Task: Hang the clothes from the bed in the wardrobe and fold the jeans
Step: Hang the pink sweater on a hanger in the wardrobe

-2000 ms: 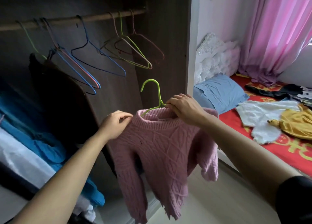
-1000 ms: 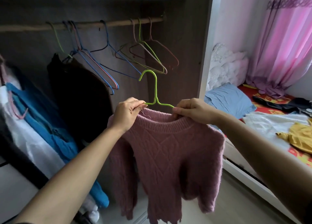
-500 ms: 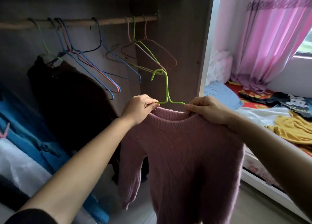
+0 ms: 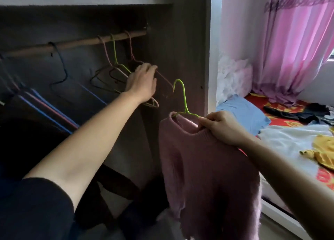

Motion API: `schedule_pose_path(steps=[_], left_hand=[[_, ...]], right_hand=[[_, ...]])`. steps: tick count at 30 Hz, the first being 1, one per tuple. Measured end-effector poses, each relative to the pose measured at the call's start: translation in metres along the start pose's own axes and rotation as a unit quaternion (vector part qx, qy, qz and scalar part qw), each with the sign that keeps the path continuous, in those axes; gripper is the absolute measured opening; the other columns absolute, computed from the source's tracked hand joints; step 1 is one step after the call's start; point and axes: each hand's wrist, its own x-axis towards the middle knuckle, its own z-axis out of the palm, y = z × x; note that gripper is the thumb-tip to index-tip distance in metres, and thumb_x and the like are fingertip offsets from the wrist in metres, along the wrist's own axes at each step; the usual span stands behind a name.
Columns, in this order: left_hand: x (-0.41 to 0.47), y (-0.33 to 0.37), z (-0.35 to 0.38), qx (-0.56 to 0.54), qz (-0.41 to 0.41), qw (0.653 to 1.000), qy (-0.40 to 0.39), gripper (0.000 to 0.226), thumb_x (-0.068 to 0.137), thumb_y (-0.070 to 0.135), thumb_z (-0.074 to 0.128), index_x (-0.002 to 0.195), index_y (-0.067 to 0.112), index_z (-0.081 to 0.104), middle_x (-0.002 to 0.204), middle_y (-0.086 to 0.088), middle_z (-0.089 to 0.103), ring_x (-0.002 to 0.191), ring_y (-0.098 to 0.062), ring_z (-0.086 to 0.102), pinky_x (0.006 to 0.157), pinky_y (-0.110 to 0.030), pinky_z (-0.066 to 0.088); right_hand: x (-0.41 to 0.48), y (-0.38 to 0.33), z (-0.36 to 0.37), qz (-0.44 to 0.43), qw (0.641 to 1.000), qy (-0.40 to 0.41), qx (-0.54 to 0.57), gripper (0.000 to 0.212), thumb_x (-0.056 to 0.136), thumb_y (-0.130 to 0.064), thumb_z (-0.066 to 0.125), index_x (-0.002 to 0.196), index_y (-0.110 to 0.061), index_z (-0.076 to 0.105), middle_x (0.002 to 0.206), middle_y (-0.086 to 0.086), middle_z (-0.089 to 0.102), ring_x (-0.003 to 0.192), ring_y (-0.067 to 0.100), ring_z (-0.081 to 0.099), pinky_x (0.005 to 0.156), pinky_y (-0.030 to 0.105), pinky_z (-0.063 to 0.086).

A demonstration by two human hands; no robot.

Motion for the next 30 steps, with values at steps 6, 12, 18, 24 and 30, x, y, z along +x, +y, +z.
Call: schedule_pose_path(steps=[6, 12, 18, 24, 30], left_hand=[[0.062, 0.001, 0.024, 0.205, 0.057, 0.971, -0.110, 0.065, 0.098, 0.018, 0.052, 0.155, 0.018, 0.021, 0.163, -0.015, 0.011, 0.151, -0.031, 0.007, 0.116, -0.054, 0.024], [0.086, -0.021, 0.037, 0.340, 0.087, 0.917, -0.192, 0.040, 0.102, 0.028, 0.044, 0.141, 0.024, 0.051, 0.150, -0.007, 0.046, 0.145, -0.027, 0.029, 0.118, -0.061, 0.007], [0.071, -0.067, 0.029, 0.335, 0.102, 0.910, -0.222, 0.032, 0.100, 0.042, 0.044, 0.119, 0.026, 0.064, 0.123, -0.005, 0.064, 0.118, -0.030, 0.055, 0.107, -0.043, 0.034], [0.041, -0.118, 0.018, 0.348, 0.132, 0.905, -0.205, 0.039, 0.096, 0.055, 0.045, 0.115, 0.028, 0.065, 0.118, 0.002, 0.066, 0.115, -0.024, 0.055, 0.095, -0.035, 0.039], [0.018, -0.153, 0.011, 0.266, 0.114, 0.939, -0.186, 0.034, 0.090, 0.058, 0.054, 0.105, 0.029, 0.065, 0.109, 0.001, 0.068, 0.110, -0.022, 0.056, 0.103, -0.038, 0.034]], right_hand=[[0.049, 0.002, -0.007, -0.015, 0.999, 0.027, 0.021, 0.033, 0.098, -0.034, 0.057, 0.077, -0.024, 0.079, 0.078, 0.000, 0.072, 0.080, 0.010, 0.060, 0.068, 0.024, 0.037], [0.090, -0.005, -0.001, -0.023, 0.997, 0.071, -0.017, 0.035, 0.099, -0.030, 0.056, 0.081, -0.010, 0.079, 0.080, 0.012, 0.071, 0.087, 0.027, 0.061, 0.079, 0.037, 0.043], [0.142, -0.037, 0.022, -0.055, 0.991, 0.114, -0.046, 0.041, 0.099, -0.033, 0.054, 0.079, -0.003, 0.074, 0.080, 0.013, 0.069, 0.085, 0.031, 0.062, 0.070, 0.036, 0.043], [0.219, -0.090, 0.031, -0.050, 0.986, 0.137, -0.078, 0.042, 0.099, -0.033, 0.055, 0.090, 0.005, 0.071, 0.097, 0.028, 0.069, 0.098, 0.043, 0.062, 0.072, 0.038, 0.042], [0.288, -0.130, 0.021, -0.054, 0.977, 0.160, -0.131, 0.037, 0.098, -0.028, 0.055, 0.104, 0.006, 0.067, 0.109, 0.027, 0.067, 0.103, 0.041, 0.063, 0.077, 0.035, 0.046]])
